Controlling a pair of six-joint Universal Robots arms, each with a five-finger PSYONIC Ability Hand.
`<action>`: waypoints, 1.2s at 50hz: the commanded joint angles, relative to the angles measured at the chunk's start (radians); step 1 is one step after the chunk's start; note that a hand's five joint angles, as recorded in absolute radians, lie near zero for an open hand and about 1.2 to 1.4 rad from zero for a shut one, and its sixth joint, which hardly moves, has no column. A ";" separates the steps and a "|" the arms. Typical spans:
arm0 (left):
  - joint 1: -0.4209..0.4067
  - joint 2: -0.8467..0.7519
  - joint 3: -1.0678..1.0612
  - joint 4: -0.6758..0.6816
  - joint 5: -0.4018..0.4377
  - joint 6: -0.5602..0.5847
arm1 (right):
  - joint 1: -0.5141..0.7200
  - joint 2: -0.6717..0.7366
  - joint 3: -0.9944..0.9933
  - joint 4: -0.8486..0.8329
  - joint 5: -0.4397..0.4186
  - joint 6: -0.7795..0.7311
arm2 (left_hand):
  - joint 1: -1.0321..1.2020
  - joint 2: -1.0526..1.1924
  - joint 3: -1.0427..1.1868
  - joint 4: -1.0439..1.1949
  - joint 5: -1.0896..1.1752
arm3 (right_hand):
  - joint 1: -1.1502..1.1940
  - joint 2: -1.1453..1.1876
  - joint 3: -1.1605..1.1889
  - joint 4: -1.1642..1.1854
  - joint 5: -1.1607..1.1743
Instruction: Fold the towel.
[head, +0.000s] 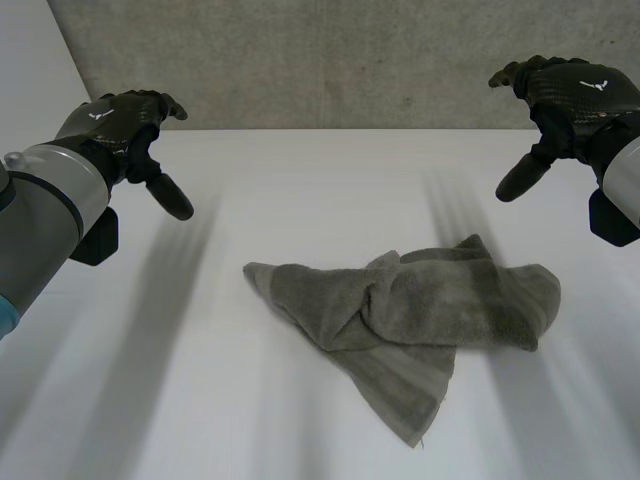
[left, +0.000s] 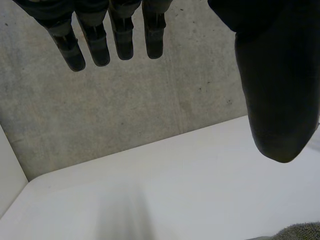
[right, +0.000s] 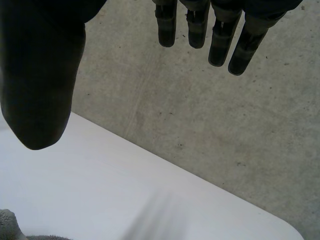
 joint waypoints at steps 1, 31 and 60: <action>-0.001 -0.001 0.000 0.001 0.000 0.000 | -0.001 -0.003 0.000 -0.001 0.003 -0.003 | -0.112 -0.062 -0.045 -0.056 -0.041 | -0.057 -0.077 -0.033 -0.053 -0.062; 0.001 -0.147 0.008 0.083 0.248 0.066 | -0.033 0.086 0.017 0.017 -0.114 -0.215 | -0.089 -0.038 -0.045 -0.056 -0.017 | 0.009 -0.011 -0.033 -0.053 0.004; -0.047 -0.603 0.190 0.070 0.336 0.135 | -0.119 0.441 0.155 -0.145 -0.126 -0.249 | 0.698 0.749 -0.045 -0.056 0.770 | 0.388 0.368 -0.033 -0.053 0.383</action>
